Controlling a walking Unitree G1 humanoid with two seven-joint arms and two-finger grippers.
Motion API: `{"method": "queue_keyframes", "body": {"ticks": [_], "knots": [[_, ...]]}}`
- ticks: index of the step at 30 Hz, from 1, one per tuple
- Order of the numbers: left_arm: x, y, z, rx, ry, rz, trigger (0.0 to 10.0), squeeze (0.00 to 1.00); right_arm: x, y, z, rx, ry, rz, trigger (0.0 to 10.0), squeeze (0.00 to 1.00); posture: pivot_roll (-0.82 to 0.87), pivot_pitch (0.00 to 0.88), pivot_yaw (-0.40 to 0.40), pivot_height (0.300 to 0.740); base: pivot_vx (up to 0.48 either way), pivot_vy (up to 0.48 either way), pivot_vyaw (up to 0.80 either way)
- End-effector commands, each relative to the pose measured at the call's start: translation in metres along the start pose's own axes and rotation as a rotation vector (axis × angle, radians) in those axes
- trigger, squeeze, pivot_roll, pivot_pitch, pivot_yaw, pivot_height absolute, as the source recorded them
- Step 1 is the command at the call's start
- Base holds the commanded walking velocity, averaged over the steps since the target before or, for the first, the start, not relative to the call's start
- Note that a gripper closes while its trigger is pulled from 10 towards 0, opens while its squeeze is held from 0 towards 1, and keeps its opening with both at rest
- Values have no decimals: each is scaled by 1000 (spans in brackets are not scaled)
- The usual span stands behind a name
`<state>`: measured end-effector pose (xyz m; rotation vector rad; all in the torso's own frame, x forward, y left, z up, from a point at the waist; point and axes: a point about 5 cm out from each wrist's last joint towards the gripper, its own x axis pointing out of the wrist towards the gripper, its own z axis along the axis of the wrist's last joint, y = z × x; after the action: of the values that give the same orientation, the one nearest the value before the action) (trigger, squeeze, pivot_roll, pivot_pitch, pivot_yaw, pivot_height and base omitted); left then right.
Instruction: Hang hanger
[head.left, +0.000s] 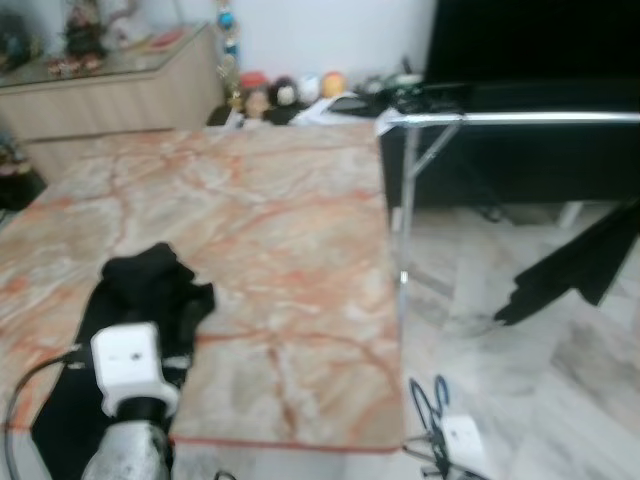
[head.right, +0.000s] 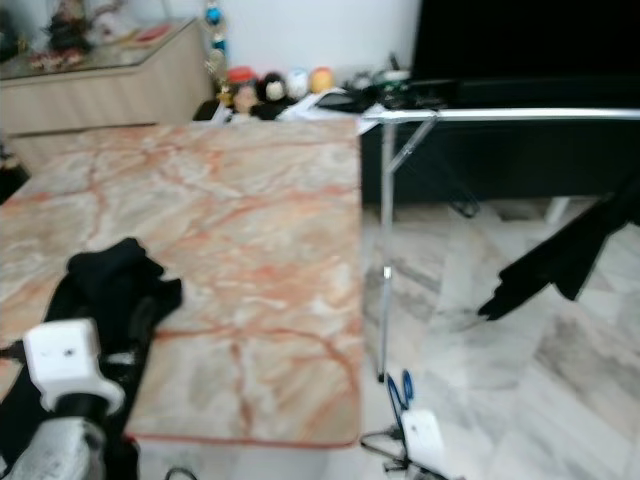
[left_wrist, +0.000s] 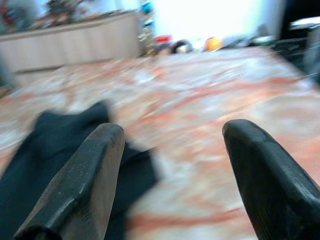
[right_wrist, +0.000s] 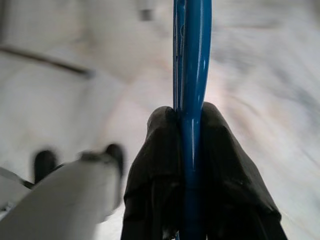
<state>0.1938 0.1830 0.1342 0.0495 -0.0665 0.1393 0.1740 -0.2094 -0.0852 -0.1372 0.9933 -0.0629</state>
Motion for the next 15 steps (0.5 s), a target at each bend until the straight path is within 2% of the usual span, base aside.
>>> {"method": "queue_keyframes", "body": {"ticks": [1, 15], "knots": [[2, 4, 1, 22, -7, 11, 10000, 0, 1, 9, 2, 9, -4, 23, 10000, 0, -47, 0, 59, 740, 0, -480, 0], [6, 1, -1, 18, -4, 3, 10000, 0, 1, 11, 3, 6, -17, 34, 10000, 0, -53, 0, 60, 740, 0, -378, 0]]}}
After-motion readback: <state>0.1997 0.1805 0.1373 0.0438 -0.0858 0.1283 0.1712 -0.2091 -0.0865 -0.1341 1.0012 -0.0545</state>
